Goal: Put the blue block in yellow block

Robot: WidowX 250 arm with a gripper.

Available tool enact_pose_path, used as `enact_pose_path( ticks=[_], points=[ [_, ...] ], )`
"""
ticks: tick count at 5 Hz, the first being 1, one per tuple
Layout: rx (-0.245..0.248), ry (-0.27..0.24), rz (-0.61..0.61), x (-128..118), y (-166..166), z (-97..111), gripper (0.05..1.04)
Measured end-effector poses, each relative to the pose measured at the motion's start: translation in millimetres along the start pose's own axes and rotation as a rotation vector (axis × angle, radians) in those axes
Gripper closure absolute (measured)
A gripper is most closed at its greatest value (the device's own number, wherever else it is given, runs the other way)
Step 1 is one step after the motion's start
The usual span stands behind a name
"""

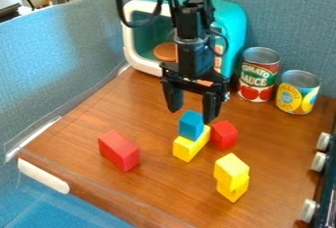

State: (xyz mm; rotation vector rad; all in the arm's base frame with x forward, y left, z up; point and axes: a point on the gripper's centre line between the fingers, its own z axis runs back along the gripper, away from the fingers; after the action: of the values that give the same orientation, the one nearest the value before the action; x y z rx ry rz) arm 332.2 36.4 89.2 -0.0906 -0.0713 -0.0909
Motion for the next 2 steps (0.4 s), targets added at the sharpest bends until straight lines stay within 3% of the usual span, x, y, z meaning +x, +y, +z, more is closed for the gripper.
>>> enact_pose_path(
  ticks=[2],
  points=[
    [-0.007, 0.040, -0.013, 26.6, 2.6, -15.8, 0.083]
  ],
)
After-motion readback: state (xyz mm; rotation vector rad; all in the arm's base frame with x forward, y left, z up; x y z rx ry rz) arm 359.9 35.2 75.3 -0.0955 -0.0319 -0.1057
